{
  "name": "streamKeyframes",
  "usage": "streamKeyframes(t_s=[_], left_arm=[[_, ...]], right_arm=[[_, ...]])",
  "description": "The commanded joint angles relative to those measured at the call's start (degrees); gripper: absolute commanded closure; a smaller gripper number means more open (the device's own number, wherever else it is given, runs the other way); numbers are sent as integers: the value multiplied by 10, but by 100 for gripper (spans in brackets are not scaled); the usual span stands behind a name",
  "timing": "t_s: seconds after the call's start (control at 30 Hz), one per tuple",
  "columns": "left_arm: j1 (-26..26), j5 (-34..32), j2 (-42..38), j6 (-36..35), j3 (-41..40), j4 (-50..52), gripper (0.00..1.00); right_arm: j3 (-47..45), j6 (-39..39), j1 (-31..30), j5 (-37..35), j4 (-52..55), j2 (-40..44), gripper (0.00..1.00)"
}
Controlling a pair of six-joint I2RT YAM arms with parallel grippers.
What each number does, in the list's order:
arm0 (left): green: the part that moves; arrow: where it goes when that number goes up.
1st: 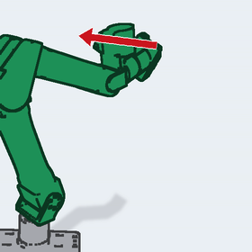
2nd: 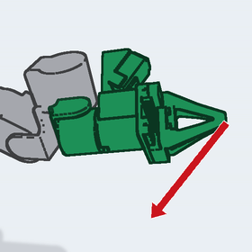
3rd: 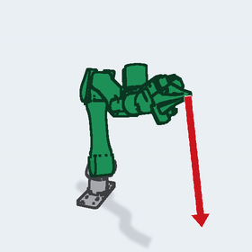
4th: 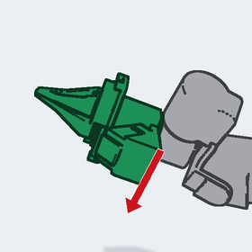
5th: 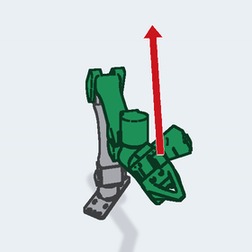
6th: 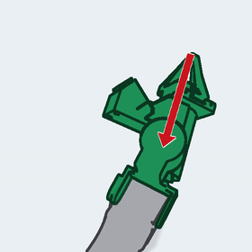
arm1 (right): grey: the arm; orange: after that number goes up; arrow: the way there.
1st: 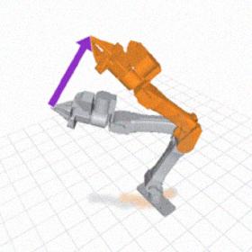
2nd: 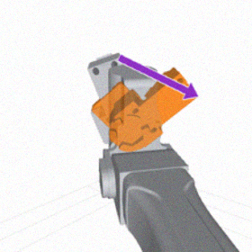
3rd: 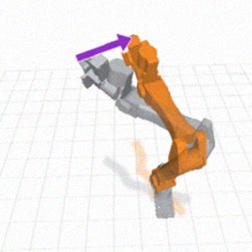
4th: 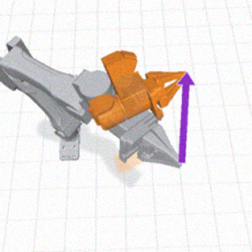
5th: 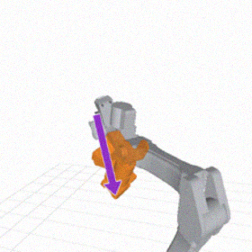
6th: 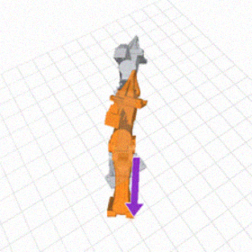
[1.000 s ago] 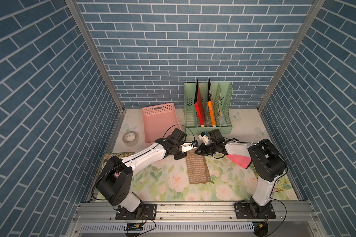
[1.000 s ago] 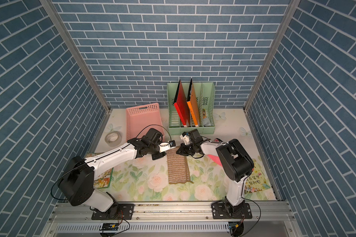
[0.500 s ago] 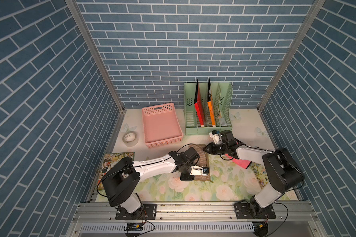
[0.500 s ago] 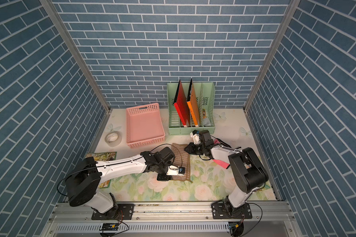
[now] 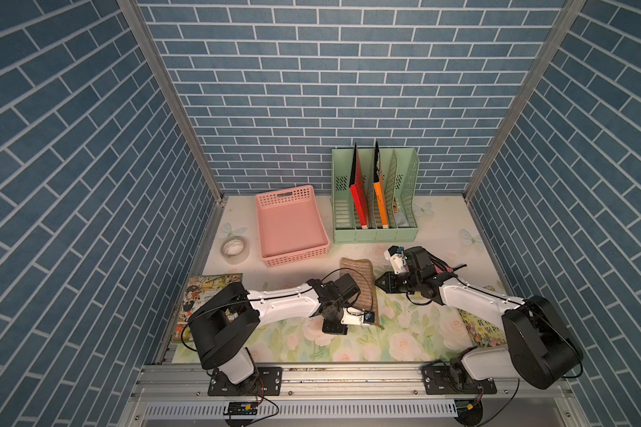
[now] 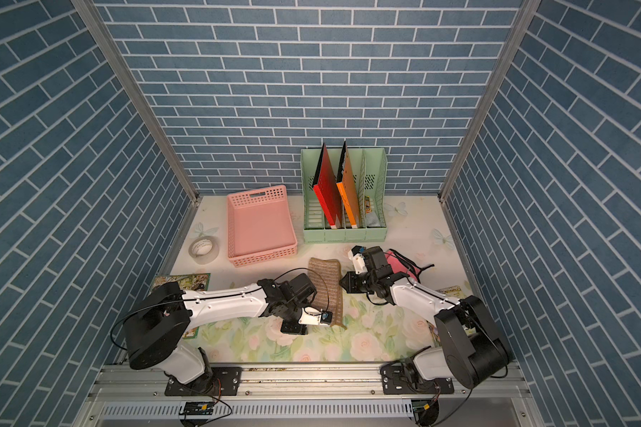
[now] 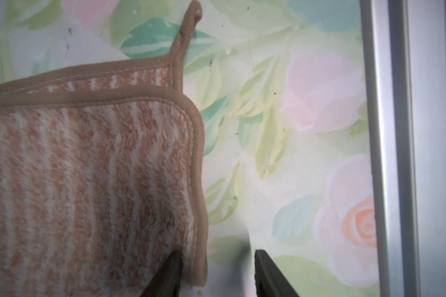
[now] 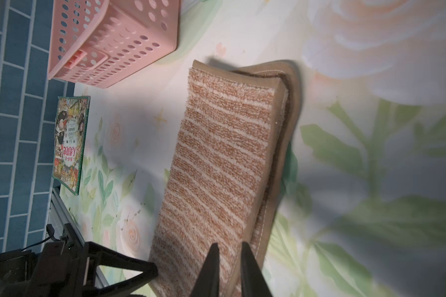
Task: Fold the square dishcloth
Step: Fold the cleaning item at the center of the board.
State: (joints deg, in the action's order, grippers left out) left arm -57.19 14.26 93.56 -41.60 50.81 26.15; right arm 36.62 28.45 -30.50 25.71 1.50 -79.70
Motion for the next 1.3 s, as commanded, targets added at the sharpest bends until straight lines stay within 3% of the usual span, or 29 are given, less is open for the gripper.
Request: streamKeyframes(t_s=[0.0,0.13,0.4,0.5,0.6,0.7,0.83,0.97,1.1,1.27], left_arm=[[-5,-39,20,-16,-16,-18,50],[-6,-67,30,-26,-30,-37,56],[3,-77,20,-40,-29,-17,95],[38,-21,-11,-51,-3,56,99],[86,46,-33,-65,44,147,99],[129,103,-35,-82,85,228,99],[147,108,-30,-91,88,258,99],[157,106,-29,-99,82,273,99],[158,114,-25,-101,96,292,99],[163,133,-14,-110,114,318,100]], right_arm=[[8,-18,-9,2,16,-1,82],[7,-22,-11,-10,39,22,82],[18,-33,-11,-43,105,87,81],[15,-48,-12,-47,114,111,77],[1,-64,-12,-37,93,145,63],[-32,-110,-35,-41,31,205,55],[-36,-240,-118,-84,31,259,47],[-74,-299,-229,-143,-3,326,44],[-143,-343,-393,-285,-67,389,38],[-171,-370,-549,-437,-113,327,37]])
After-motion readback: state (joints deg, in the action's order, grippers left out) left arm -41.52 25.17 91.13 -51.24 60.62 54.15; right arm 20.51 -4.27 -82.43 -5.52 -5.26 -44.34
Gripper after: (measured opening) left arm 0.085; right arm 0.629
